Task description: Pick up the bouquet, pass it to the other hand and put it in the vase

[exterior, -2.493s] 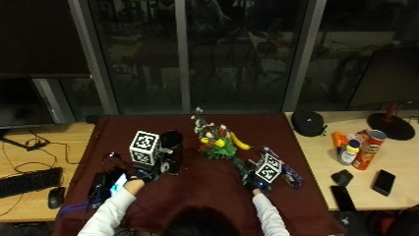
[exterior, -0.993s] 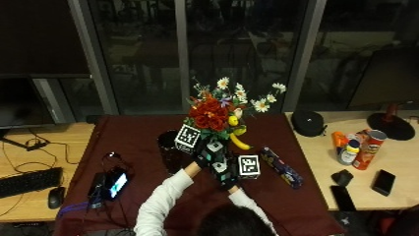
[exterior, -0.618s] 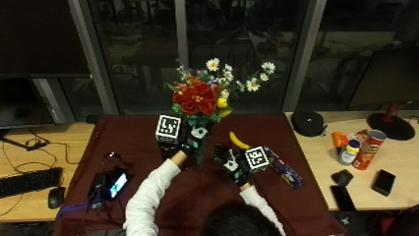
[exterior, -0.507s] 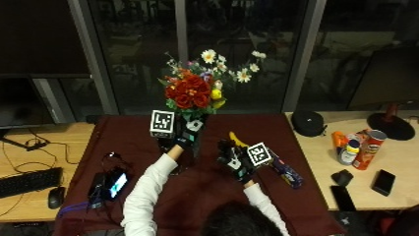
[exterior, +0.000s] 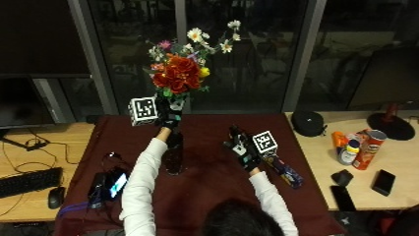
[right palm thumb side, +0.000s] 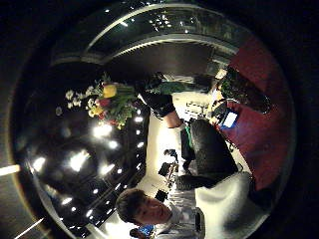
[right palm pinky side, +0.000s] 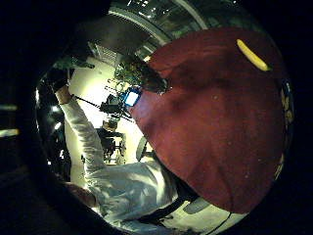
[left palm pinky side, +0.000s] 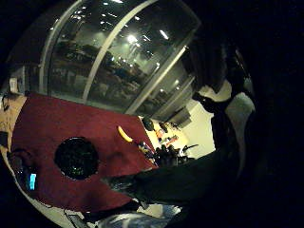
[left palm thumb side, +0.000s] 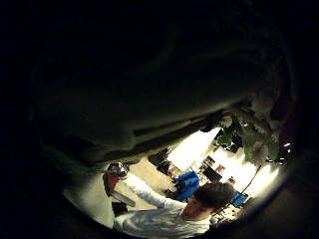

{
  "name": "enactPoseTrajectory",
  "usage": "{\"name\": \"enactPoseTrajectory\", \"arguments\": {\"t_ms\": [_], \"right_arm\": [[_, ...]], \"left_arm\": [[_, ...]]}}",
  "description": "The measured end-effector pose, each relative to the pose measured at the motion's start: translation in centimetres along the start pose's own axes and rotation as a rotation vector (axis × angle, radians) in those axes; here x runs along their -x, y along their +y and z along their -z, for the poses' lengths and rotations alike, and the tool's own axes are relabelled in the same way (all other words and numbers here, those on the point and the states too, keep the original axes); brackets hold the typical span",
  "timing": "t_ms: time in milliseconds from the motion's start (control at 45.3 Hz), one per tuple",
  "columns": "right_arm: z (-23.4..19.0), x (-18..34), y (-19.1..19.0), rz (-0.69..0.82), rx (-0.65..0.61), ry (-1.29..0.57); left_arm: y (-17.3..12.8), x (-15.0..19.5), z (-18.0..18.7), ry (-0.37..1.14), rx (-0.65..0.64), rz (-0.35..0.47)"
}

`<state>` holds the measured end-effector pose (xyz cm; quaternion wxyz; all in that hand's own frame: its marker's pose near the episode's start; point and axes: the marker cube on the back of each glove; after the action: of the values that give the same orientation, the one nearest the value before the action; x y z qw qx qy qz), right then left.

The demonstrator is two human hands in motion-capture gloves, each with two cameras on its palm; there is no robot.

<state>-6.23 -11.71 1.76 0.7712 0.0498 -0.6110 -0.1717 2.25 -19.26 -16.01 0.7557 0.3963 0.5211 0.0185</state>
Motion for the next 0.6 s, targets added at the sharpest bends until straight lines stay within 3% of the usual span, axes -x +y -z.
{"name": "enactPoseTrajectory", "arguments": {"t_ms": [88,177,265,375,485,530,596], "right_arm": [[0.1,-0.3,0.0,0.028,0.010,0.020],[-0.3,0.2,0.5,0.015,0.013,0.023],[-0.3,-0.3,0.6,0.006,0.001,0.016],[-0.3,-1.8,0.2,0.010,0.002,0.021],[-0.5,-3.0,-0.2,-0.006,0.003,0.035],[-0.6,-3.5,-0.2,-0.019,0.004,0.036],[-0.6,-4.9,0.3,-0.039,-0.013,0.001]], "left_arm": [[-0.3,2.7,0.7,-0.072,-0.035,0.096],[-0.4,3.6,0.8,-0.009,-0.048,0.043],[-0.1,6.1,0.9,-0.070,-0.050,0.148],[0.5,7.3,0.9,-0.060,-0.055,0.204],[0.9,9.1,0.8,0.021,-0.027,0.109],[2.0,11.0,1.1,-0.018,0.018,0.191],[5.7,14.2,3.2,-0.030,0.152,0.394]]}}
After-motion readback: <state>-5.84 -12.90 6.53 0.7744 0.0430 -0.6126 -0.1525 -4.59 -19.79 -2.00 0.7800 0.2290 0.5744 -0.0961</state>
